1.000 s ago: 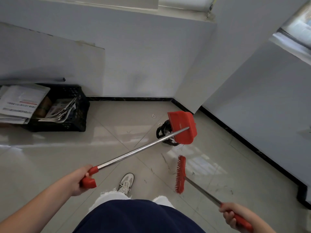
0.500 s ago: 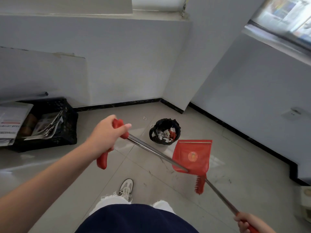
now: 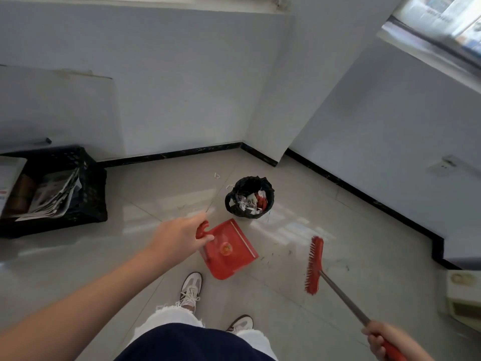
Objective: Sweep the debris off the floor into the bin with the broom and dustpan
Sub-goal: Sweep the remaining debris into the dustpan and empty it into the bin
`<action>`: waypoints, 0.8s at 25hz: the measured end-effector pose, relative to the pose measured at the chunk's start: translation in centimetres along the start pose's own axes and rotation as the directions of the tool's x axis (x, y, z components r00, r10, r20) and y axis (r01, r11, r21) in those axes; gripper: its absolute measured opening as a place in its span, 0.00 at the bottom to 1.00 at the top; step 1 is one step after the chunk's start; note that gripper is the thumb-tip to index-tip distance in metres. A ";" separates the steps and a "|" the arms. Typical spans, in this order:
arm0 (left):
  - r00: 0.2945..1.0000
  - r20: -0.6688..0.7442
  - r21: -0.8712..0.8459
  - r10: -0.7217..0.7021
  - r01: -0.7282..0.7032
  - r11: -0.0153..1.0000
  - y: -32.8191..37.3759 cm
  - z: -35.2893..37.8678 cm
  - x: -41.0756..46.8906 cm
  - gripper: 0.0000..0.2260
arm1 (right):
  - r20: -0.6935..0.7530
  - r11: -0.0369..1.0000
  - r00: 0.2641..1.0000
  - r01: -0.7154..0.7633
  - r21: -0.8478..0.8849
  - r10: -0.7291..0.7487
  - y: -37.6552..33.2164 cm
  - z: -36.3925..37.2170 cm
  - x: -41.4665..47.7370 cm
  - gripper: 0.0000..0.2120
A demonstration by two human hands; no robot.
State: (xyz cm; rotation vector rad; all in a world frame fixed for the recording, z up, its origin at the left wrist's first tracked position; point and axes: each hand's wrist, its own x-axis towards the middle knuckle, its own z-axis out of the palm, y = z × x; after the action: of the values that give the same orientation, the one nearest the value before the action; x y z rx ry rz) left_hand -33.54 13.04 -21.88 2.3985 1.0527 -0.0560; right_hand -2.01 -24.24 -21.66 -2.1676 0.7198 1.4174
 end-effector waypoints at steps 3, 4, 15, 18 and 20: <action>0.999 0.007 0.090 -0.042 0.041 0.995 -3.4 -0.4 1.1 0.17 | 0.000 0.999 1.000 0.031 0.019 -0.031 -2.2 1.8 -1.4 0.11; 0.999 -0.003 0.118 -0.051 0.050 0.992 -4.5 -0.7 1.5 0.17 | -0.019 0.998 0.998 0.057 -0.001 -0.057 -3.1 2.6 -1.9 0.09; 0.961 -0.111 0.163 -0.252 0.268 0.950 -12.3 -1.9 8.3 0.15 | -0.008 0.922 0.954 0.288 -0.257 -0.300 -20.9 9.9 -2.9 0.10; 0.954 -0.141 0.211 -0.263 0.288 0.934 -12.7 -1.9 11.6 0.16 | 0.029 0.896 0.943 0.325 -0.303 -0.332 -28.5 11.5 -1.7 0.09; 0.950 -0.187 0.229 -0.250 0.290 0.929 -12.9 -2.0 13.9 0.17 | 0.087 0.884 0.939 0.344 -0.318 -0.334 -33.5 12.8 -0.3 0.10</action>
State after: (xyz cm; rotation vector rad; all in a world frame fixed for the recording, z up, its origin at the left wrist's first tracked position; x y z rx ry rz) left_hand -33.19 30.68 -29.13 2.4941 1.5300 -0.1080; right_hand 10.48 9.33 -23.28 -2.3659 0.0766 1.4526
